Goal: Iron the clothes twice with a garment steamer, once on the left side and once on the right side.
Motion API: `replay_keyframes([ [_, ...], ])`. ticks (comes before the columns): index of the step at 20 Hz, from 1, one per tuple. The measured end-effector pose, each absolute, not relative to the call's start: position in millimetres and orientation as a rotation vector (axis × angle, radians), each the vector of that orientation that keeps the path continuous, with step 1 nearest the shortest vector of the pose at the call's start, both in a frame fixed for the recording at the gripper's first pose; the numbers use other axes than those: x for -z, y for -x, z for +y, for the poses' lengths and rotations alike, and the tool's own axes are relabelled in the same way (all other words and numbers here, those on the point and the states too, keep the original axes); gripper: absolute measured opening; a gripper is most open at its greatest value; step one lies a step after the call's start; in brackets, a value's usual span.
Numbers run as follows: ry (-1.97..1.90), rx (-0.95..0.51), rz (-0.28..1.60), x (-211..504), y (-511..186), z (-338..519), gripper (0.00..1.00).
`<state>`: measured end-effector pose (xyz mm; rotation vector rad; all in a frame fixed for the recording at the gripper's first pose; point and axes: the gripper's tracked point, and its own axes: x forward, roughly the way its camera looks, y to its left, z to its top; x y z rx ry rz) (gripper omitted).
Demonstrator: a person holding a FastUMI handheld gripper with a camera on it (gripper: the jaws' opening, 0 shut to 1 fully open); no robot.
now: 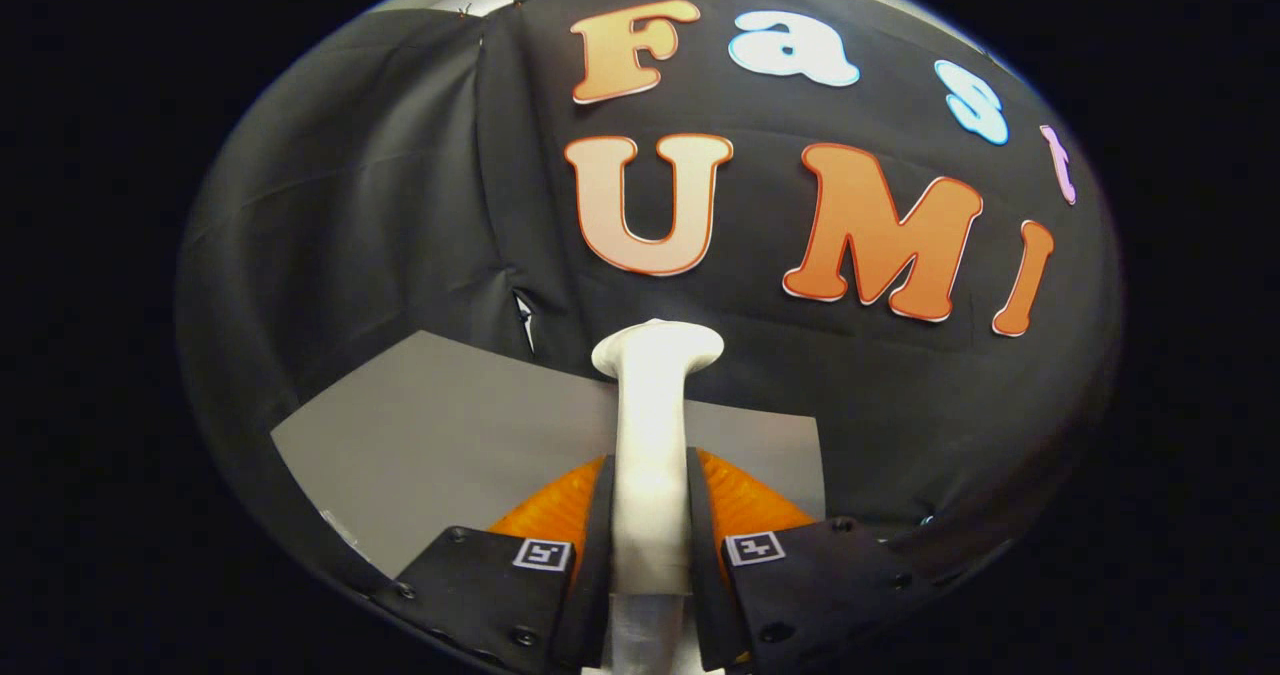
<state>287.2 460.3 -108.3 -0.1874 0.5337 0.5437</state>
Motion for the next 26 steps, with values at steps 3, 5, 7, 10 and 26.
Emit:
replay_keyframes([
  [3, 0.202, -0.550, 0.439, 84.9, -268.0, 452.3, 0.43],
  [5, 0.195, -0.562, 0.378, 64.3, -248.6, 446.2, 0.42],
  [7, 0.193, -0.582, 0.305, 39.5, -227.3, 439.8, 0.42],
  [10, 0.162, -0.612, 0.225, 4.0, -191.5, 428.8, 0.42],
  [26, 0.053, -0.544, -0.030, -93.7, -63.3, 246.3, 0.42],
])
